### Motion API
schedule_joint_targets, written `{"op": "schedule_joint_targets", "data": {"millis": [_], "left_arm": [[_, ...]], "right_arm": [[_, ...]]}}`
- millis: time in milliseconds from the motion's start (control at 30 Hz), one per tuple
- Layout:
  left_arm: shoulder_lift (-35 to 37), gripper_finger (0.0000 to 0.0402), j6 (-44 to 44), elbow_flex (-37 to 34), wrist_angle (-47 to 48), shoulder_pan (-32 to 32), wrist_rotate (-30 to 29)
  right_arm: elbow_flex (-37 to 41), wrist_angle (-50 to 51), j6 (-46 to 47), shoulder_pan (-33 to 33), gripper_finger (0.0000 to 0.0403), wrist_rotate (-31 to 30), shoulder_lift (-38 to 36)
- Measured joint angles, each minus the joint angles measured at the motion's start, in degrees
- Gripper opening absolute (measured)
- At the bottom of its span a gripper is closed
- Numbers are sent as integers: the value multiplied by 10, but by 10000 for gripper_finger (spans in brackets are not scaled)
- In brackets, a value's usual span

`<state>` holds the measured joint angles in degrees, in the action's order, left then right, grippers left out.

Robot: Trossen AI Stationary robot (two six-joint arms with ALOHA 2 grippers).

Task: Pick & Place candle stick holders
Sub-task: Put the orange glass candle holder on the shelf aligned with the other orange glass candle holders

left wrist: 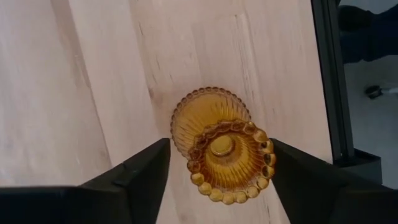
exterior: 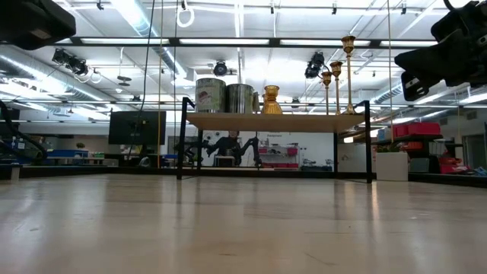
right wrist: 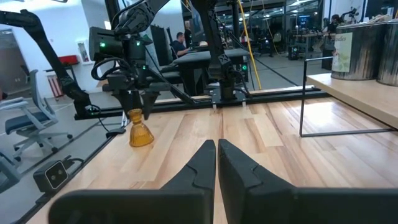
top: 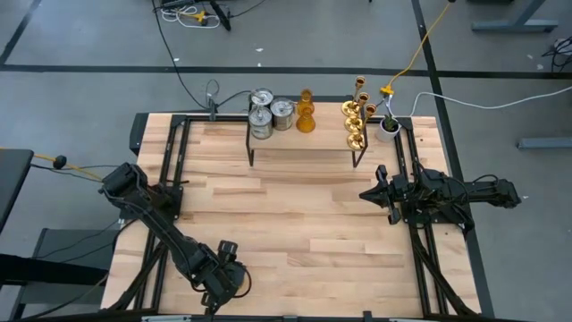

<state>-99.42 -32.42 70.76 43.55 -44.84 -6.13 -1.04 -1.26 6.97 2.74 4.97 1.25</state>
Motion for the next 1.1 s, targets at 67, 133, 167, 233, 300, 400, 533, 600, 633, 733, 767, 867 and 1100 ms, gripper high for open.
{"op": "schedule_joint_targets", "data": {"millis": [67, 133, 167, 233, 300, 400, 533, 600, 633, 733, 767, 867, 1100], "left_arm": [[0, 253, 0, 0, 0, 0, 0], [0, 240, -1, 0, -1, 0, 0], [0, 234, -1, 0, -2, 0, 0], [0, 223, -1, 0, -7, 0, 0], [0, 215, -1, 0, -11, 0, 0], [0, 204, -1, 0, -10, 0, 0], [0, 192, -1, 0, -10, 0, 0], [0, 189, -1, 0, -10, 0, 0], [0, 189, -1, 0, -10, 0, 0], [0, 193, -1, 0, -10, 0, 0], [0, 194, -1, 0, -10, 0, 0], [0, 194, -13, 0, -11, 0, 0], [0, 182, -30, 10, -16, 11, 0]], "right_arm": [[0, 0, 0, 0, 20, 0, 0], [0, 0, 0, 0, 20, 0, 0], [0, 0, 0, 0, 20, 0, 0], [0, 0, 0, 0, 20, 0, 0], [0, 0, 0, 0, 20, 0, 0], [0, 0, 0, 0, 20, 0, 0], [0, 0, 0, 0, 20, 0, 0], [0, 0, 0, 0, 20, 0, 0], [0, 0, 0, 0, 20, 0, 0], [0, 0, 0, 0, 20, 0, 0], [0, 0, 0, 0, 20, 0, 0], [0, 0, 0, 0, 20, 0, 0], [0, 0, 0, 0, 20, 0, 0]]}}
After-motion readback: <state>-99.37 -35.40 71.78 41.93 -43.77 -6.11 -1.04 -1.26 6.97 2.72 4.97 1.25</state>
